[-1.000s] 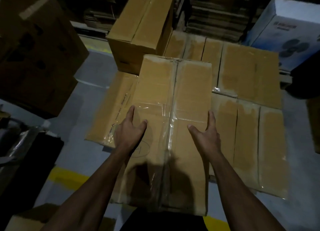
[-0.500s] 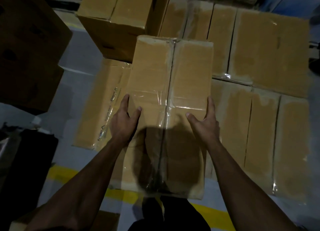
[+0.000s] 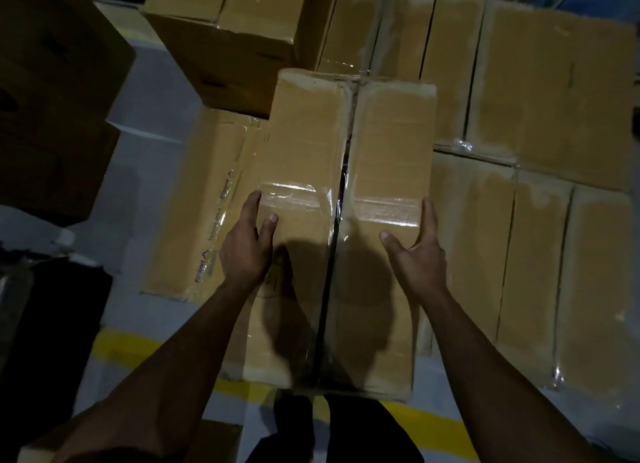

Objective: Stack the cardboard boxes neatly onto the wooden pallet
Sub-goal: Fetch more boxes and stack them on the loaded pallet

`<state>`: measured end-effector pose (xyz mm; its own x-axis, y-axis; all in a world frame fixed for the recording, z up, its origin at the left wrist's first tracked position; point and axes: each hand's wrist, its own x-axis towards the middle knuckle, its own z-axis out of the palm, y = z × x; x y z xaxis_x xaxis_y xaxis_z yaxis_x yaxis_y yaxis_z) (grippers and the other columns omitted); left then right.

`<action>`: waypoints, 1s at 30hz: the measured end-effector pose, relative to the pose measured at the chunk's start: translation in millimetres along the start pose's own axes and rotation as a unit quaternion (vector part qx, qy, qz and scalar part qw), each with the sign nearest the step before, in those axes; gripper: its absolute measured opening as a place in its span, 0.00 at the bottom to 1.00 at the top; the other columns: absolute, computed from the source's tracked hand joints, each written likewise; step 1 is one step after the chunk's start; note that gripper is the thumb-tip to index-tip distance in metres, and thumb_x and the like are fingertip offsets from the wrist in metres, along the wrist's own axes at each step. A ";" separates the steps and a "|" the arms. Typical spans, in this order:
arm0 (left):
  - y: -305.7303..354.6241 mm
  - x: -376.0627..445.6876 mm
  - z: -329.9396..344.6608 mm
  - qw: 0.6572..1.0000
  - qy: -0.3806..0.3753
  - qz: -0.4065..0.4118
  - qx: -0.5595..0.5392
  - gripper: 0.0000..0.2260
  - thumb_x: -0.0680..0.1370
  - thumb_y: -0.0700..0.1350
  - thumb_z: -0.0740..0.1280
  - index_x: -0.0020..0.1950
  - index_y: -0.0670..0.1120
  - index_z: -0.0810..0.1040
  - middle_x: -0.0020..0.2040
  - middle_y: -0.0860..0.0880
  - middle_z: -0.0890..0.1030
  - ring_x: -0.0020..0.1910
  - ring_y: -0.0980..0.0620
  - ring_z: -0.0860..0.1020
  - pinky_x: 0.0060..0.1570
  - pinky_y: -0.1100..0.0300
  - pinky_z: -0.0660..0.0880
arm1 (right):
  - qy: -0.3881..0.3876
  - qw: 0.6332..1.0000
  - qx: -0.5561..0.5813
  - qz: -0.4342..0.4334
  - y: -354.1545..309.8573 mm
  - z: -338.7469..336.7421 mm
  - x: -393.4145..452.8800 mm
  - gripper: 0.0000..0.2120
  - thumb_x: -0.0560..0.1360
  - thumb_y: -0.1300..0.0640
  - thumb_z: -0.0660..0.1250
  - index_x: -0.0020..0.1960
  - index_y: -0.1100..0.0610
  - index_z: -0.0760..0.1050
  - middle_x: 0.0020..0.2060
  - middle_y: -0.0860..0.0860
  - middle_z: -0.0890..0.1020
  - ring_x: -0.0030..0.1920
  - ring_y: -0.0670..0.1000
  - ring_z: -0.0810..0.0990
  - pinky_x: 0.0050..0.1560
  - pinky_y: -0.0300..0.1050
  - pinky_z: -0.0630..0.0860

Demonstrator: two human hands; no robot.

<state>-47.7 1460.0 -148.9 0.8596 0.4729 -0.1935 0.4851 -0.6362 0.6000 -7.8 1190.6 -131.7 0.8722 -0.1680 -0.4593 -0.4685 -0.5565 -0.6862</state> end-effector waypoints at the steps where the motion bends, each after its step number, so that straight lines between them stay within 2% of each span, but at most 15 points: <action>1: -0.3 0.5 -0.2 1.000 -0.005 0.005 -0.001 0.27 0.79 0.63 0.54 0.77 0.56 0.60 0.37 0.46 0.80 0.37 0.46 0.79 0.38 0.55 0.71 | -0.001 1.000 0.006 0.001 0.0 -0.1 -1.4 0.44 0.74 0.43 0.72 0.79 0.35 0.47 0.70 0.50 0.75 0.66 0.57 0.76 0.65 0.50 0.70; 3: -2.3 1.4 -1.1 1.000 -0.020 0.013 -0.007 0.28 0.79 0.61 0.55 0.78 0.55 0.59 0.48 0.44 0.82 0.44 0.42 0.80 0.43 0.54 0.72 | -0.002 1.000 0.028 0.000 1.6 -0.3 -5.4 0.45 0.75 0.44 0.72 0.80 0.38 0.46 0.71 0.50 0.73 0.68 0.56 0.74 0.67 0.49 0.69; 5: -5.5 1.6 -3.2 0.999 -0.035 0.011 -0.015 0.29 0.80 0.61 0.56 0.79 0.54 0.55 0.59 0.42 0.81 0.52 0.39 0.80 0.48 0.51 0.74 | -0.008 0.999 0.044 0.012 4.1 -2.0 -11.5 0.46 0.75 0.45 0.72 0.81 0.42 0.44 0.74 0.53 0.70 0.71 0.57 0.70 0.69 0.50 0.67; 6: -8.1 -1.5 -6.7 0.999 -0.043 0.008 -0.015 0.31 0.80 0.62 0.56 0.79 0.54 0.53 0.62 0.41 0.80 0.55 0.38 0.80 0.51 0.49 0.75 | -0.009 0.999 0.044 0.017 7.7 -3.2 -18.4 0.47 0.75 0.45 0.72 0.81 0.43 0.42 0.75 0.55 0.68 0.72 0.59 0.69 0.70 0.52 0.66; 8: -12.5 -11.7 -16.2 0.998 -0.061 0.003 -0.014 0.33 0.79 0.62 0.58 0.80 0.53 0.51 0.63 0.39 0.79 0.59 0.36 0.78 0.56 0.46 0.75 | -0.011 0.999 0.035 0.035 15.1 -6.4 -36.7 0.47 0.75 0.45 0.72 0.81 0.43 0.41 0.75 0.58 0.67 0.73 0.61 0.68 0.71 0.55 0.66; 11: -22.0 -39.6 -33.9 0.993 -0.112 -0.029 -0.014 0.34 0.79 0.56 0.64 0.80 0.50 0.52 0.64 0.38 0.78 0.62 0.37 0.76 0.59 0.47 0.74 | -0.032 0.995 0.041 0.090 32.2 -8.6 -81.4 0.44 0.77 0.46 0.70 0.82 0.48 0.44 0.75 0.58 0.67 0.73 0.60 0.67 0.70 0.53 0.65; 14: -40.4 -78.3 -48.2 0.979 -0.183 -0.074 -0.058 0.32 0.77 0.55 0.69 0.77 0.47 0.61 0.65 0.40 0.78 0.63 0.38 0.76 0.62 0.47 0.74 | -0.045 0.987 0.059 0.142 54.1 -2.7 -134.7 0.35 0.77 0.43 0.69 0.78 0.54 0.61 0.69 0.56 0.75 0.67 0.59 0.74 0.68 0.52 0.71; 16: -54.5 -102.1 -51.9 0.967 -0.204 -0.118 -0.100 0.26 0.75 0.55 0.71 0.67 0.42 0.71 0.59 0.39 0.80 0.58 0.36 0.78 0.58 0.46 0.76 | -0.045 0.983 0.073 0.164 79.1 4.0 -156.4 0.33 0.74 0.37 0.69 0.70 0.57 0.71 0.63 0.57 0.80 0.62 0.60 0.78 0.63 0.55 0.76; 18: -62.7 -121.8 -55.7 0.952 -0.210 -0.165 -0.150 0.23 0.75 0.54 0.72 0.60 0.39 0.75 0.53 0.32 0.80 0.54 0.31 0.79 0.50 0.43 0.77 | -0.041 0.977 0.105 0.182 87.7 8.1 -175.5 0.41 0.68 0.31 0.68 0.70 0.59 0.71 0.64 0.57 0.78 0.63 0.60 0.78 0.62 0.56 0.76; 19: -65.6 -131.4 -58.7 0.943 -0.211 -0.184 -0.179 0.23 0.75 0.54 0.72 0.60 0.37 0.75 0.53 0.31 0.80 0.53 0.31 0.79 0.46 0.45 0.77 | -0.036 0.972 0.131 0.193 85.3 9.8 -186.4 0.42 0.69 0.32 0.68 0.73 0.59 0.69 0.67 0.55 0.76 0.64 0.60 0.76 0.64 0.56 0.75; 20: -66.1 -138.6 -60.4 0.936 -0.209 -0.198 -0.205 0.25 0.76 0.54 0.72 0.62 0.36 0.74 0.53 0.31 0.80 0.53 0.33 0.79 0.43 0.51 0.76 | -0.029 0.966 0.155 0.205 83.2 11.3 -192.6 0.39 0.74 0.36 0.68 0.75 0.60 0.66 0.67 0.51 0.73 0.66 0.59 0.74 0.65 0.56 0.73; 22: -72.4 -150.2 -59.9 0.922 -0.206 -0.227 -0.238 0.31 0.76 0.55 0.71 0.70 0.35 0.69 0.59 0.36 0.78 0.56 0.40 0.77 0.47 0.55 0.72 | -0.023 0.948 0.216 0.232 92.4 17.6 -198.7 0.34 0.79 0.44 0.66 0.77 0.60 0.60 0.66 0.48 0.69 0.68 0.59 0.71 0.64 0.57 0.73; 26: -79.7 -158.2 -55.2 0.879 -0.222 -0.285 -0.312 0.35 0.76 0.58 0.70 0.76 0.42 0.63 0.66 0.44 0.72 0.60 0.43 0.71 0.59 0.45 0.72 | -0.032 0.903 0.335 0.267 104.9 29.3 -198.0 0.35 0.76 0.41 0.69 0.77 0.53 0.60 0.72 0.57 0.70 0.67 0.60 0.73 0.51 0.58 0.80; 28: -82.9 -158.1 -50.6 0.853 -0.242 -0.306 -0.348 0.38 0.73 0.61 0.72 0.77 0.47 0.62 0.72 0.45 0.69 0.66 0.41 0.69 0.61 0.39 0.73 | -0.037 0.876 0.392 0.279 107.9 34.7 -195.1 0.35 0.74 0.41 0.72 0.74 0.52 0.63 0.70 0.57 0.72 0.64 0.61 0.75 0.51 0.60 0.82; 30: -86.2 -158.6 -43.5 0.833 -0.237 -0.308 -0.393 0.42 0.71 0.60 0.74 0.79 0.50 0.58 0.75 0.47 0.66 0.71 0.39 0.66 0.61 0.37 0.72 | -0.045 0.857 0.430 0.281 107.3 38.4 -192.4 0.31 0.73 0.43 0.73 0.71 0.54 0.68 0.69 0.58 0.71 0.64 0.63 0.76 0.53 0.62 0.81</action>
<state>-232.8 1466.3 -136.2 0.5436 0.1492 -0.8259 0.7627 0.3230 0.5604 -231.3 1194.5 -138.7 0.4789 -0.1286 -0.8684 -0.7745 0.4038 -0.4869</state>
